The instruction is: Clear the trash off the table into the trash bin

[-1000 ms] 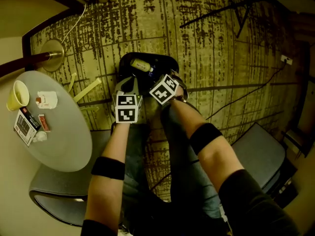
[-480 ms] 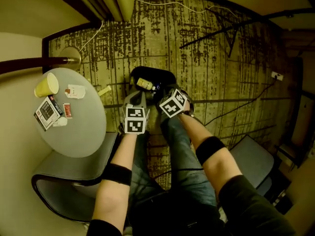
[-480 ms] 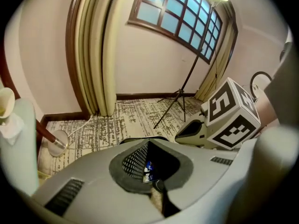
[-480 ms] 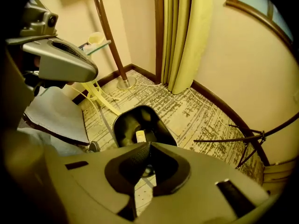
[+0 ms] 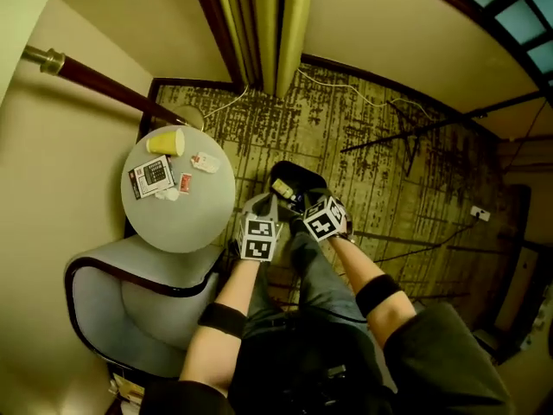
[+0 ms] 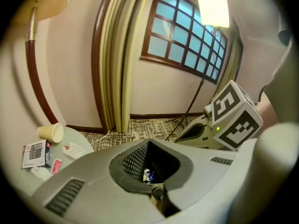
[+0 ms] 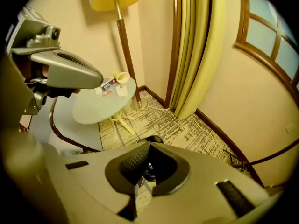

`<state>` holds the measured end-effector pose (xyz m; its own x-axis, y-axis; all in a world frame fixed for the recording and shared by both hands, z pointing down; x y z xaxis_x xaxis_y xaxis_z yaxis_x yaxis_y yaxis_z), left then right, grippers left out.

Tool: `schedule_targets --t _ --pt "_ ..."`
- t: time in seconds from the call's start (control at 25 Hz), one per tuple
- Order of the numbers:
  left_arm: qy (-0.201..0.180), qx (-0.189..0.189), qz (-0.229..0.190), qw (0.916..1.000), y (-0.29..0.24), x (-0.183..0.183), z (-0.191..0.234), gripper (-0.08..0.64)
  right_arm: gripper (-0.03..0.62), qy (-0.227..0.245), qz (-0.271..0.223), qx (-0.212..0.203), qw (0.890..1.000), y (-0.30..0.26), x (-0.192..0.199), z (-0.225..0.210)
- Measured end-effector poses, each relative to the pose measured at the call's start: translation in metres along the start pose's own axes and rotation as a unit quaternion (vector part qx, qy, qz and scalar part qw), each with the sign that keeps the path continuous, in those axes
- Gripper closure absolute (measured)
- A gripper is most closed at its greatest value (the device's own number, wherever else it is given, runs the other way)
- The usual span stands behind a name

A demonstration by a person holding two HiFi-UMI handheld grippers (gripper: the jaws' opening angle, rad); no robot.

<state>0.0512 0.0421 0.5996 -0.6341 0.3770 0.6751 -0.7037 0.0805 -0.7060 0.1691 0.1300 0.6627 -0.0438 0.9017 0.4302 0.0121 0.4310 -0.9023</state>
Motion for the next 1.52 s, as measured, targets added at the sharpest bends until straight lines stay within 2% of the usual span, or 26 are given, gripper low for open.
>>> schedule_targets --t 0.16,0.32,0.48,0.68,0.96,1.12,1.24,1.52 --pt "0.020 -0.044 -0.033 0.9983 0.054 -0.019 0.011 0.560 0.592 0.034 -0.040 -0.015 0.998 0.039 -0.042 0.014" --pt "0.055 -0.092 -0.051 0.9930 0.108 -0.008 0.029 0.560 0.592 0.072 -0.067 -0.040 0.994 0.061 -0.074 0.044" --pt "0.083 -0.144 -0.067 0.9838 0.153 0.003 0.048 0.560 0.591 0.124 -0.087 -0.072 0.986 0.073 -0.110 0.077" --pt "0.123 -0.211 -0.086 0.9659 0.211 0.030 0.070 0.560 0.591 0.183 -0.100 -0.121 0.970 0.081 -0.138 0.139" --pt "0.190 -0.293 -0.110 0.9305 0.287 0.072 0.097 0.560 0.591 0.274 -0.117 -0.188 0.936 0.085 -0.173 0.229" --pt "0.209 -0.321 -0.114 0.9170 0.309 0.097 0.108 0.560 0.591 0.301 -0.117 -0.205 0.924 0.086 -0.179 0.260" --pt "0.233 -0.320 -0.123 0.9100 0.320 0.100 0.109 0.560 0.591 0.315 -0.113 -0.213 0.918 0.084 -0.184 0.273" --pt "0.241 -0.321 -0.125 0.9072 0.321 0.112 0.112 0.560 0.591 0.320 -0.103 -0.207 0.919 0.077 -0.185 0.274"
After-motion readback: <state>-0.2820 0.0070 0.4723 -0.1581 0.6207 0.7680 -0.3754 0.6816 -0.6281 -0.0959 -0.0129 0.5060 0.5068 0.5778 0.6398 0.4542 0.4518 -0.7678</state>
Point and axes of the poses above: the fingertips, and each gripper's own axes: y backward along the fingers, z to its left, x out of its underside, the point moved 7 cm from there along y, backward along the fingers
